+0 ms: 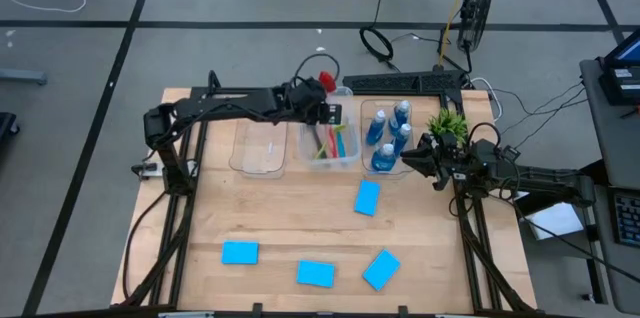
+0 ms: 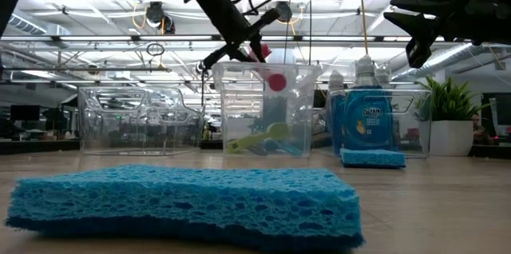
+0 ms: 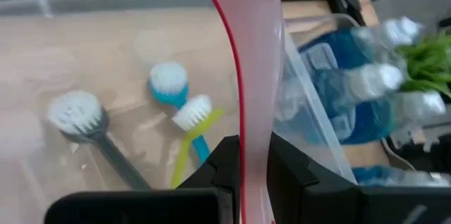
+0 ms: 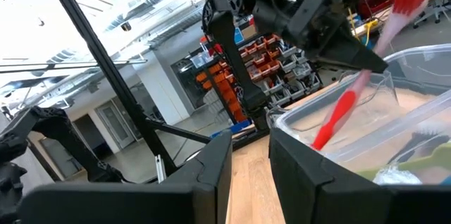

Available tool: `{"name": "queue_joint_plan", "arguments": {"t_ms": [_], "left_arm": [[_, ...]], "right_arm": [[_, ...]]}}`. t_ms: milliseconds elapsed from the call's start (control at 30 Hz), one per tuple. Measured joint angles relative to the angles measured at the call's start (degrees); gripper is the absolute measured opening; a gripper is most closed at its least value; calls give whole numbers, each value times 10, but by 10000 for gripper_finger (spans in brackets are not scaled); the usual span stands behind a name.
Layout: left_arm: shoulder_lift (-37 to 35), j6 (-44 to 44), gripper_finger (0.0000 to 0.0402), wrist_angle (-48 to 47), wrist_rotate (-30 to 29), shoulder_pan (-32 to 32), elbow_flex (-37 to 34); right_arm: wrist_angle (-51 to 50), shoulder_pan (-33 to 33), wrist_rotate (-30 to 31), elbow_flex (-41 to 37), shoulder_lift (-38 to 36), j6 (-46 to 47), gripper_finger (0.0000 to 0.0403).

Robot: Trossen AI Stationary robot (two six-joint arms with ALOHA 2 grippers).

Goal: Pick & Place Kitchen Sink Supplies
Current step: Put the orange dishwashing brush into the transparent white bin

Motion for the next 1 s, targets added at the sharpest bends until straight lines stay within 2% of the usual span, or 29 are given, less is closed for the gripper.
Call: {"name": "queue_joint_plan", "arguments": {"t_ms": [267,600,767,1000], "left_arm": [[-1,-9,42,-74,19,-14,1],[-1,-52,42,-88,46,-18,1],[-1,-51,42,-95,22,-19,1],[-1,-44,46,-100,19,-20,1]], "right_arm": [[0,0,0,0,0,2,86],[0,0,-1,0,0,2,86],[0,0,-1,0,0,2,86],[0,0,0,0,0,2,86]]}}
